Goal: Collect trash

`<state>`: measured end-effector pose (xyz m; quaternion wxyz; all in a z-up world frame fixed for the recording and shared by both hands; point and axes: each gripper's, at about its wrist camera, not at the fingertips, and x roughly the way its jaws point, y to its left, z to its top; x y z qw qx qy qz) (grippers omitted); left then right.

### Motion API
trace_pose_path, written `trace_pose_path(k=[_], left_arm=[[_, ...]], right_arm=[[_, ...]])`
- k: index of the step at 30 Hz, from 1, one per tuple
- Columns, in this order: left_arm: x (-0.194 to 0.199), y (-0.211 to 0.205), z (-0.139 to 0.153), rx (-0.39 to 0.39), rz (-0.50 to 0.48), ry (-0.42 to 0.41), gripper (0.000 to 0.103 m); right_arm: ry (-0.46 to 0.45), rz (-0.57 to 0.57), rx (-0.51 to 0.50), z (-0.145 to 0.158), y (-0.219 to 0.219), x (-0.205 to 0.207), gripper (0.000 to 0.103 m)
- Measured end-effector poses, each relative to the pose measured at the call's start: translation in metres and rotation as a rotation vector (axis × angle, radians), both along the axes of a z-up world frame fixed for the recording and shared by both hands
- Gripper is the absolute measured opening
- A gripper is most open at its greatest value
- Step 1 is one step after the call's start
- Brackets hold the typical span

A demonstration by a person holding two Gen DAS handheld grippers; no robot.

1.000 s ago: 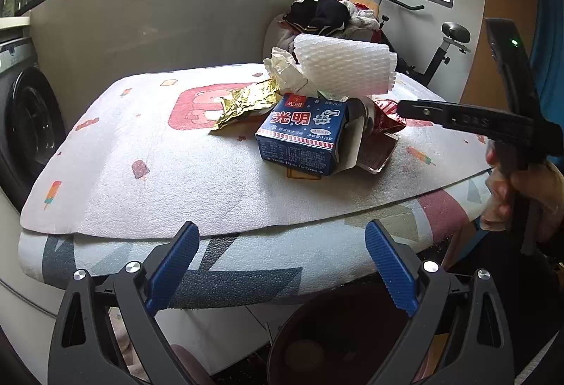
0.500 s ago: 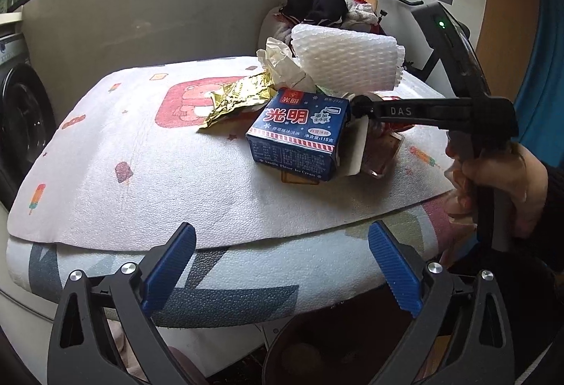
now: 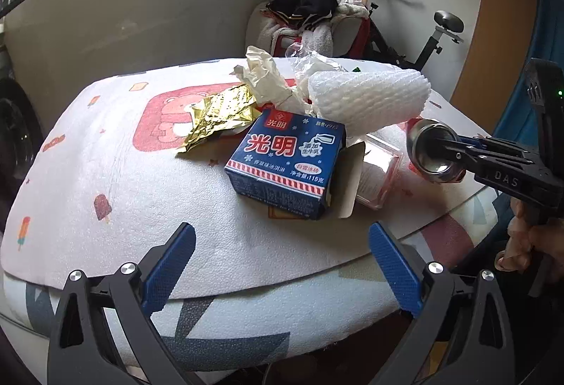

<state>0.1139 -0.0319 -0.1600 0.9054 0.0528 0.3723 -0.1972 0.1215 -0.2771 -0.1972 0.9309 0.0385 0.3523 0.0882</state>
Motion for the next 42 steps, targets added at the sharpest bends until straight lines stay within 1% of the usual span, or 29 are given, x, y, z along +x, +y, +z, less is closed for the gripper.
trace_pose_path(k=[3, 8, 10, 13, 15, 18, 21, 25, 26, 28, 30, 31, 32, 34, 35, 38, 42], left_arm=[[0.005, -0.006, 0.0, 0.001, -0.011, 0.006, 0.096], [0.018, -0.007, -0.006, -0.058, 0.02, 0.063, 0.096], [0.022, -0.011, -0.006, -0.033, 0.004, 0.055, 0.096], [0.029, -0.02, -0.005, 0.048, -0.038, 0.02, 0.096], [0.035, -0.021, -0.003, 0.078, -0.058, 0.004, 0.097], [0.054, -0.019, -0.004, 0.087, -0.102, 0.03, 0.097], [0.072, -0.015, -0.005, 0.099, -0.136, 0.024, 0.097], [0.09, -0.012, -0.008, 0.039, -0.216, 0.075, 0.097], [0.093, -0.015, -0.009, 0.042, -0.239, 0.085, 0.097], [0.099, -0.022, -0.016, 0.083, -0.28, 0.101, 0.097], [0.106, -0.028, -0.023, 0.137, -0.303, 0.114, 0.097], [0.109, -0.029, -0.027, 0.148, -0.309, 0.124, 0.097], [0.111, -0.03, -0.029, 0.149, -0.311, 0.131, 0.097], [0.115, -0.029, -0.031, 0.119, -0.309, 0.146, 0.096], [0.115, -0.029, -0.031, 0.108, -0.302, 0.148, 0.083], [0.114, -0.027, -0.03, 0.097, -0.249, 0.157, 0.083], [0.095, -0.023, -0.02, 0.075, -0.241, 0.137, 0.083]], right_arm=[[-0.028, -0.052, 0.008, 0.005, -0.02, -0.005, 0.026], [-0.055, -0.113, 0.039, 0.009, -0.046, -0.007, 0.025], [-0.059, -0.116, 0.052, 0.008, -0.051, -0.008, 0.025], [-0.068, -0.116, 0.059, 0.008, -0.051, -0.01, 0.025], [-0.069, -0.111, 0.067, 0.008, -0.051, -0.01, 0.025], [-0.07, -0.108, 0.069, 0.008, -0.051, -0.01, 0.025], [-0.069, -0.11, 0.076, 0.008, -0.054, -0.009, 0.025], [-0.066, -0.115, 0.076, 0.008, -0.056, -0.008, 0.025], [-0.065, -0.115, 0.075, 0.009, -0.056, -0.007, 0.025], [-0.062, -0.114, 0.072, 0.009, -0.055, -0.005, 0.025], [-0.06, -0.113, 0.068, 0.01, -0.054, -0.004, 0.025], [-0.059, -0.112, 0.066, 0.01, -0.054, -0.004, 0.025], [-0.058, -0.111, 0.064, 0.01, -0.054, -0.003, 0.025], [-0.056, -0.107, 0.057, 0.01, -0.052, -0.003, 0.025], [-0.055, -0.105, 0.054, 0.01, -0.051, -0.002, 0.025], [-0.054, -0.098, 0.058, 0.013, -0.052, -0.001, 0.025], [-0.068, -0.085, 0.051, 0.019, -0.048, -0.004, 0.025]])
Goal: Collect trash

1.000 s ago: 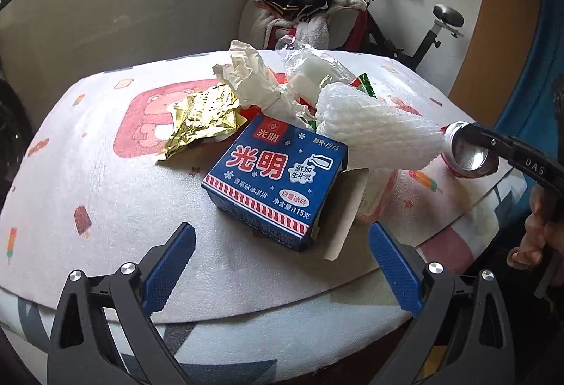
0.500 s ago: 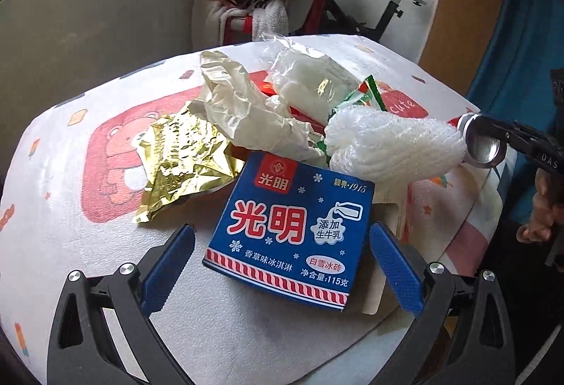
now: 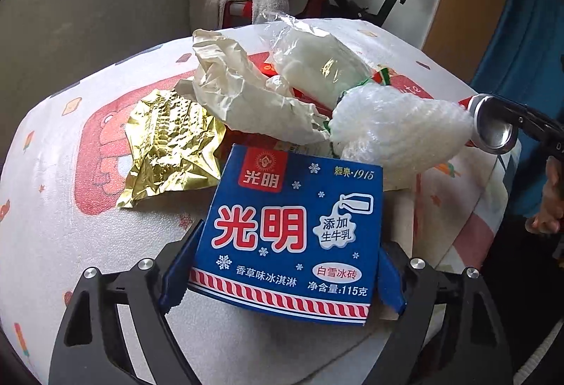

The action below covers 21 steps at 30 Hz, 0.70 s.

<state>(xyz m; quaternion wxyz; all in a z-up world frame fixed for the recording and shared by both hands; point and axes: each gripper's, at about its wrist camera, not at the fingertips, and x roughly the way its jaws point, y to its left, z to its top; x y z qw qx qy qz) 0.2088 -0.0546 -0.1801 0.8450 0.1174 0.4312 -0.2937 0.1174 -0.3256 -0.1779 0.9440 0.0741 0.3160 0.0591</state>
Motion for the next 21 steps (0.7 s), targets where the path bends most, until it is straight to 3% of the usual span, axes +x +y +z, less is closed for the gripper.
trace_pose_path(k=[7, 11, 21], left_arm=[[-0.038, 0.007, 0.023, -0.024, 0.023, -0.043, 0.083], [-0.054, 0.008, 0.027, 0.026, 0.055, -0.049, 0.083], [-0.115, 0.04, 0.043, -0.075, 0.119, -0.068, 0.083]], right_arm=[[-0.017, 0.016, 0.023, 0.011, 0.009, -0.014, 0.025], [-0.015, 0.034, 0.032, 0.017, 0.018, -0.024, 0.025], [-0.02, 0.115, 0.026, 0.03, 0.047, -0.057, 0.025]])
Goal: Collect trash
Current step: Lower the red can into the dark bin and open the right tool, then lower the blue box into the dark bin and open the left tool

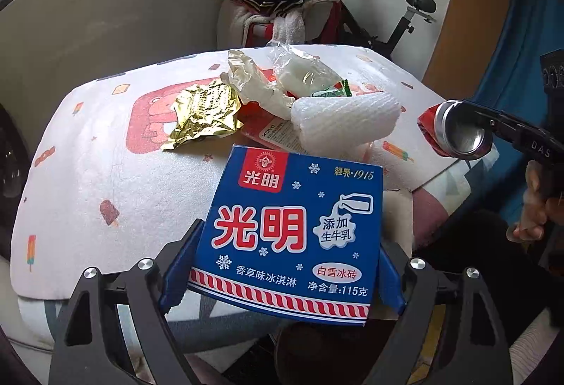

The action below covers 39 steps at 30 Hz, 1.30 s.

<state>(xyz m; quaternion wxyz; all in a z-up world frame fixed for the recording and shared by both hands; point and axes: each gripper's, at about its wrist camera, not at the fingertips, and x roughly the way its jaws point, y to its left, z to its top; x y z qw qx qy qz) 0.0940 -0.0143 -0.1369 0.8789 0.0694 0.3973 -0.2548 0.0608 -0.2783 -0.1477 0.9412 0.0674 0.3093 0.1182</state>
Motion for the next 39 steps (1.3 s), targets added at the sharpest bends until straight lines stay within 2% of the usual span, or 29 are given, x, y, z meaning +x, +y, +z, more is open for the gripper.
trace_pose_path(k=[4, 11, 22, 33, 37, 39], left_arm=[[-0.029, 0.009, 0.005, -0.051, 0.016, -0.012, 0.083], [-0.073, 0.019, 0.001, -0.083, 0.046, -0.03, 0.083], [-0.094, 0.031, -0.019, -0.11, 0.086, -0.009, 0.083], [-0.098, 0.025, -0.024, -0.081, 0.085, -0.041, 0.083], [-0.099, 0.025, -0.025, -0.083, 0.085, -0.043, 0.083], [-0.101, 0.023, -0.024, -0.079, 0.082, -0.046, 0.083]], right_arm=[[0.012, 0.055, -0.006, -0.001, 0.017, -0.016, 0.025], [0.061, 0.18, 0.001, -0.014, 0.047, -0.044, 0.025], [0.251, 0.335, 0.004, -0.07, 0.088, -0.061, 0.025], [0.392, 0.275, 0.01, -0.109, 0.085, -0.044, 0.026], [0.383, 0.248, 0.009, -0.108, 0.081, -0.045, 0.028], [0.369, 0.243, 0.005, -0.106, 0.079, -0.046, 0.035]])
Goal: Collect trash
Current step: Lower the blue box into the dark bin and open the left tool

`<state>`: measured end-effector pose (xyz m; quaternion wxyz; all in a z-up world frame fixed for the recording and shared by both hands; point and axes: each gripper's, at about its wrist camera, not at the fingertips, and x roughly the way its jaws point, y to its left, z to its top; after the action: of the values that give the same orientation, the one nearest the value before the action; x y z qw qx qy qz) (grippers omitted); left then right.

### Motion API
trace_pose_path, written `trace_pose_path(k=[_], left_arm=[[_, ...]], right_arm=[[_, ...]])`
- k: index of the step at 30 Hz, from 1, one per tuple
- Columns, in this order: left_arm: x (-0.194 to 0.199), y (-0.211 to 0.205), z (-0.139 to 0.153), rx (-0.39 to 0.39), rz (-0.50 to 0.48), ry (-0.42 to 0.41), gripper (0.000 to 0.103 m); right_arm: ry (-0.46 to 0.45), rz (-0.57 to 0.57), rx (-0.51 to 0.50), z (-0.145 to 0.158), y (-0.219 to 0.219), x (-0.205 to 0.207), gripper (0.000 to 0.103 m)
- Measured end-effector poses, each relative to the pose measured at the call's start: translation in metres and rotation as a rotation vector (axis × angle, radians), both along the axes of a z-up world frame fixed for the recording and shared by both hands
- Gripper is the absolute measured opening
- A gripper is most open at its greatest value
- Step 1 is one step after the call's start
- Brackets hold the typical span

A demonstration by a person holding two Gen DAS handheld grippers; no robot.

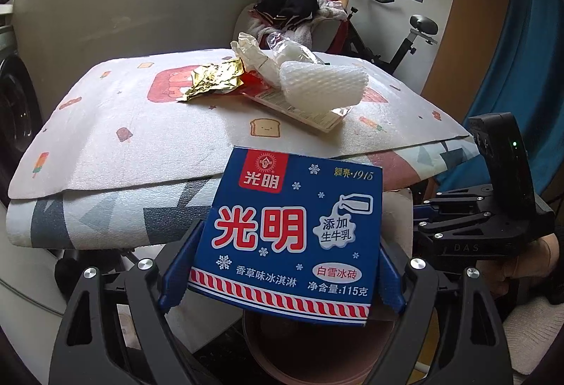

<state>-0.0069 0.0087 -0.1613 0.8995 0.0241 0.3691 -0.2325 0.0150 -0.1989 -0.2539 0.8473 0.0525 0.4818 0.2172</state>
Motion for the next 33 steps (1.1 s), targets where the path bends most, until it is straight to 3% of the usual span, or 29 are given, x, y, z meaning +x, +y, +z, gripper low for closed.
trace_pose_path(k=[4, 9, 12, 17, 23, 26, 33], left_arm=[[-0.004, -0.004, 0.003, -0.003, -0.024, -0.014, 0.083], [-0.004, -0.005, 0.012, -0.017, -0.045, -0.039, 0.083], [-0.001, -0.007, 0.011, -0.016, -0.053, -0.04, 0.083], [0.002, -0.018, 0.002, -0.002, -0.092, -0.022, 0.083], [0.004, -0.038, -0.011, 0.027, -0.146, -0.006, 0.083], [0.005, -0.051, -0.024, 0.079, -0.18, 0.019, 0.083], [0.012, -0.059, -0.039, 0.103, -0.198, 0.065, 0.086]], right_arm=[[-0.049, 0.001, -0.022, 0.009, -0.002, -0.001, 0.038], [-0.235, 0.014, -0.086, 0.038, -0.012, -0.005, 0.08], [-0.343, 0.008, -0.15, 0.053, -0.022, -0.007, 0.096], [-0.427, -0.037, -0.197, 0.055, -0.047, -0.002, 0.097], [-0.409, -0.157, -0.152, 0.053, -0.069, 0.004, 0.097], [-0.38, -0.19, -0.123, 0.048, -0.075, 0.01, 0.097], [-0.367, -0.202, -0.112, 0.045, -0.075, 0.013, 0.097]])
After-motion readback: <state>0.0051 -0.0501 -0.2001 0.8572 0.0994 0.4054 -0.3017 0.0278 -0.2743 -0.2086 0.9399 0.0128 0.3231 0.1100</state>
